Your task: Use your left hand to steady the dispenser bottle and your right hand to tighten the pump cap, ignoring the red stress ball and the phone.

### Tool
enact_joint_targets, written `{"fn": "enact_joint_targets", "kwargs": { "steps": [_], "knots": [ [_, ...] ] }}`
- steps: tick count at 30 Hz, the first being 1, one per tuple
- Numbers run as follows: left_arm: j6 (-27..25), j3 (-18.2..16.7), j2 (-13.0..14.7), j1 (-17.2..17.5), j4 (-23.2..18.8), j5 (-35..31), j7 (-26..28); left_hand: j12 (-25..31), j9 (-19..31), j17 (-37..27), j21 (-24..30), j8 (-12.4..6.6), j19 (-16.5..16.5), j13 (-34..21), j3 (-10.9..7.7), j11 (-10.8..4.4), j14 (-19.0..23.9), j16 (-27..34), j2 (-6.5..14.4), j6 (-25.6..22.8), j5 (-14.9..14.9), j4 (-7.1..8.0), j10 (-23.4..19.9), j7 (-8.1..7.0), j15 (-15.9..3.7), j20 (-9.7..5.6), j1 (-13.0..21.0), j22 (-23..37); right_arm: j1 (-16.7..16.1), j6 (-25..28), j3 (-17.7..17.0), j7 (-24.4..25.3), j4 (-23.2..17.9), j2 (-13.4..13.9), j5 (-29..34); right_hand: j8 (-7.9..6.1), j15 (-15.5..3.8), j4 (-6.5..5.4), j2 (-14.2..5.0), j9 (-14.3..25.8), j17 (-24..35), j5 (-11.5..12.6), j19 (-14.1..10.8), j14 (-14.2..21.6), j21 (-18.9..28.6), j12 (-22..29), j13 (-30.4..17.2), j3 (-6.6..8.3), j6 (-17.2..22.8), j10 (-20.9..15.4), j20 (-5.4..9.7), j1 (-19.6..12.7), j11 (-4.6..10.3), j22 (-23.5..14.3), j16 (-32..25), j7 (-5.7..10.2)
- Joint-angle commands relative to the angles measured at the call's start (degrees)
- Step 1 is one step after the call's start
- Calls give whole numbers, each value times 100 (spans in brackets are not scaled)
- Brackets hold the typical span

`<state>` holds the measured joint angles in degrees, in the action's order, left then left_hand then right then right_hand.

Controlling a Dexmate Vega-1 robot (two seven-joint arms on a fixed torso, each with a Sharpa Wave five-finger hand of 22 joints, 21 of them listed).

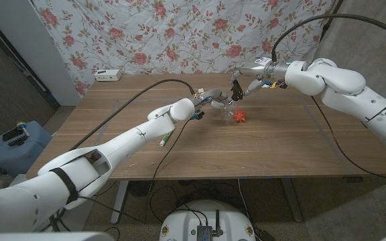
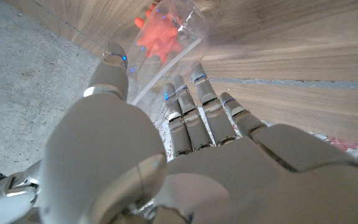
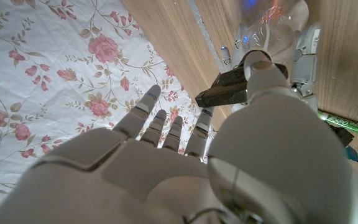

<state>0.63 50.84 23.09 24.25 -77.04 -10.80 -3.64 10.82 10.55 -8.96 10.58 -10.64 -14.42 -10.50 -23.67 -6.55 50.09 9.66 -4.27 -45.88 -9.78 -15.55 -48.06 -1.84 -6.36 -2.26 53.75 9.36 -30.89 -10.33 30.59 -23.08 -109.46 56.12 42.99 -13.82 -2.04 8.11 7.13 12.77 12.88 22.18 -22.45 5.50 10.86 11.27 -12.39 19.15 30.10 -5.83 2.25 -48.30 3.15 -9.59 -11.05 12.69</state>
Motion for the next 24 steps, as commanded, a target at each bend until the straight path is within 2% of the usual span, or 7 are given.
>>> {"fn": "enact_joint_targets", "kwargs": {
  "steps": [1, 14, 24],
  "knots": [
    [22, 18, -20, -19, 67, -43, 20, 32, 31, -28, -1, -24, -3, -18, -690, -126, 78, 40, 450, -436, -38, 644, -162, -216, -437, -462, -232, 14, 184, 272, 104, -653, -15, -76, -209, -18, -74, -41, 7, 10, 15, 50, -52, -25, 29, 56, -21, -3, 46, -5, 152, 43, -109, -17, -56, 3],
    [36, 31, -42, -26, 110, -56, 25, 29, 31, -26, -2, -19, 1, -18, -691, -125, 74, 38, 451, -425, -38, 643, -156, -208, -434, -453, -222, 14, 128, 488, 97, -779, -135, -29, -340, -21, -72, -89, 27, 0, 23, 54, -119, 30, 45, 66, -21, -67, 94, -6, 155, 161, -195, -16, -90, -5],
    [67, 43, -65, -44, 155, -59, 23, 29, 31, -26, -1, -19, -3, -19, -690, -119, 70, 36, 451, -424, -39, 643, -155, -207, -430, -456, -218, 14, 61, 688, 59, -798, -182, -18, -506, -118, -90, -165, 22, -4, 33, 46, -185, 91, 50, 98, -20, -148, 388, -67, 166, 346, -270, -16, -121, -22]
  ]
}}
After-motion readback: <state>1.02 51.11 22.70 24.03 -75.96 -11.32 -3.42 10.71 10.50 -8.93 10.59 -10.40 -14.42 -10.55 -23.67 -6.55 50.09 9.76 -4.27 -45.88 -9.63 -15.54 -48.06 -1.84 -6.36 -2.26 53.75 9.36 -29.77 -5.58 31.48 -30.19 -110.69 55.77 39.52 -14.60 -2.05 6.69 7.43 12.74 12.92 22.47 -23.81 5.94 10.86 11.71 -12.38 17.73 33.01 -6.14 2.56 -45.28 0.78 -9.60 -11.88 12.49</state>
